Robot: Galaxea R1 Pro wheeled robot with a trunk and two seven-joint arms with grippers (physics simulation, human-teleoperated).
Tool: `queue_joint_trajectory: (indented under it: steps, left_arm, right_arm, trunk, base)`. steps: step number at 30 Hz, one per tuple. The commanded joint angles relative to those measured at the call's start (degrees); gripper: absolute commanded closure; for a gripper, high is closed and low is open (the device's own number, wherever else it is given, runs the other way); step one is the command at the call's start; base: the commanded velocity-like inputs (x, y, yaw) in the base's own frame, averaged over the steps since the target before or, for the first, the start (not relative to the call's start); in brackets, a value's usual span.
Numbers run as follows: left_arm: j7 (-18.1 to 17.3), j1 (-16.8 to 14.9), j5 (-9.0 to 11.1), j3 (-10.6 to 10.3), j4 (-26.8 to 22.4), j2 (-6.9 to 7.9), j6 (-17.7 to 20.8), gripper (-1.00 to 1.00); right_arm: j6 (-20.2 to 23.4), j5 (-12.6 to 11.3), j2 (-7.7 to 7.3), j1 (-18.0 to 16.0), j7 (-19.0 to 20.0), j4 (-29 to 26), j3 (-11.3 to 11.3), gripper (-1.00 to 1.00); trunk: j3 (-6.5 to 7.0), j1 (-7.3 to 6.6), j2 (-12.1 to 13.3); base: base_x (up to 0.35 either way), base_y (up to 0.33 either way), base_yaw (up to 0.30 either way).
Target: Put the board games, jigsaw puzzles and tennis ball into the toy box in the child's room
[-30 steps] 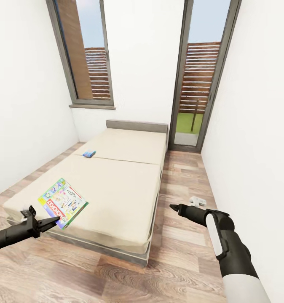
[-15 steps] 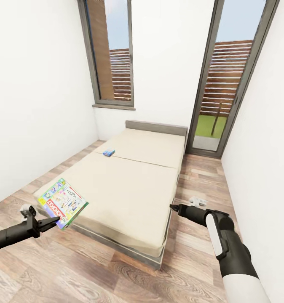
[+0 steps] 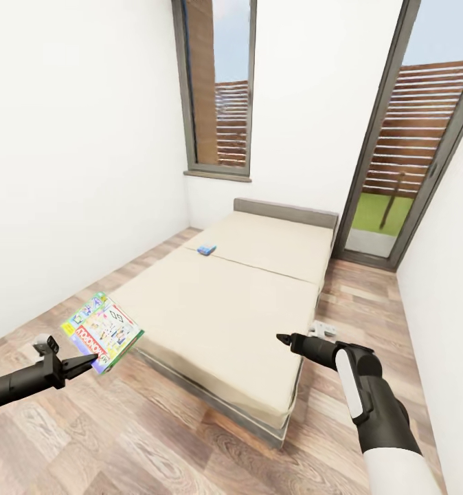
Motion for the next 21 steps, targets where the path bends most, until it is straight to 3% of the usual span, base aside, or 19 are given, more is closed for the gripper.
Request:
queue_joint_trajectory:
  steps: [1, 12, 21]
  left_arm:
    - [-0.23, -0.05, 0.03, 0.0, 0.01, 0.0, 0.56, 1.0]
    - [-0.23, -0.05, -0.02, -0.01, 0.03, 0.0, 0.47, 1.0]
    - [-0.23, 0.04, 0.03, 0.04, 0.03, -0.04, 0.34, 1.0]
  right_arm:
    - [0.33, -0.17, 0.05, -0.04, 0.18, -0.12, -0.18, -1.0]
    - [0.13, -0.19, 0.1, -0.04, -0.03, -0.22, 1.1, -1.0]
    - [0.0, -0.04, 0.54, -0.04, -0.18, -0.22, 1.14, -1.0]
  trunk:
    - [0.13, -0.23, 0.38]
    - [2.1, -2.64, 4.79]
    - [2.25, -2.64, 4.79]
  base:
    - [0.0, 0.0, 0.112]
    - [0.0, 0.0, 0.013]
    - [0.0, 0.0, 0.189]
